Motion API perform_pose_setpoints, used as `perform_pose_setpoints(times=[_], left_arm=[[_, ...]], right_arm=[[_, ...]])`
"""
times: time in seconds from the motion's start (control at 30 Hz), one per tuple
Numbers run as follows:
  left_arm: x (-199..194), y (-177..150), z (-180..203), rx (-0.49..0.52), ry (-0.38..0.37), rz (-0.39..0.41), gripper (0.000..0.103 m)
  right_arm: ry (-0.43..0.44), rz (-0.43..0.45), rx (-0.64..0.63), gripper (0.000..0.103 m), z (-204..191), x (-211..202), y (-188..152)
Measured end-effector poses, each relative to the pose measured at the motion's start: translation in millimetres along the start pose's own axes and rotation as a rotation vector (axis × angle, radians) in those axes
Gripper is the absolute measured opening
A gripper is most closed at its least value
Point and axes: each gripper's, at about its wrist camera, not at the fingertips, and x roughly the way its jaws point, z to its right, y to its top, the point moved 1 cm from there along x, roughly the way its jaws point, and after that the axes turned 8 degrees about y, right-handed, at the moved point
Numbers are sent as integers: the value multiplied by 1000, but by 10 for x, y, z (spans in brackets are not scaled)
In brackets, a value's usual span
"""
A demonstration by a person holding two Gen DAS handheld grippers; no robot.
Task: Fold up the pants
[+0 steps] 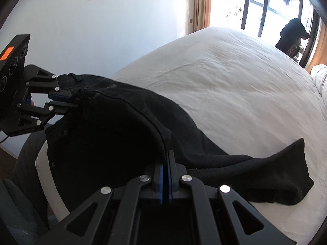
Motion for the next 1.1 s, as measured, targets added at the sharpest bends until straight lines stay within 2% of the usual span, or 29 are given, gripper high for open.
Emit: perform_pose_setpoints(times=[0.13, 0.27, 0.43, 0.57, 0.77, 1.1], left_arm=[[-65, -260, 203, 66, -16, -23, 7], [-105, -562, 456, 155, -26, -56, 7], [-145, -808, 508, 136, -57, -82, 7], [-175, -887, 560, 164, -79, -79, 7], [-181, -924, 761, 227, -73, -86, 7], [-152, -991, 753, 263, -98, -89, 7]], right_arm=[[-29, -11, -12, 4, -236, -58, -311], [-83, -55, -74, 4, -472, 48, -552], [-113, -101, -117, 4, -714, 207, -788], [-134, -120, -136, 4, -821, 286, -907], [-165, -142, -149, 4, -777, 391, -1013], [-189, -163, -158, 5, -738, 516, -1177]])
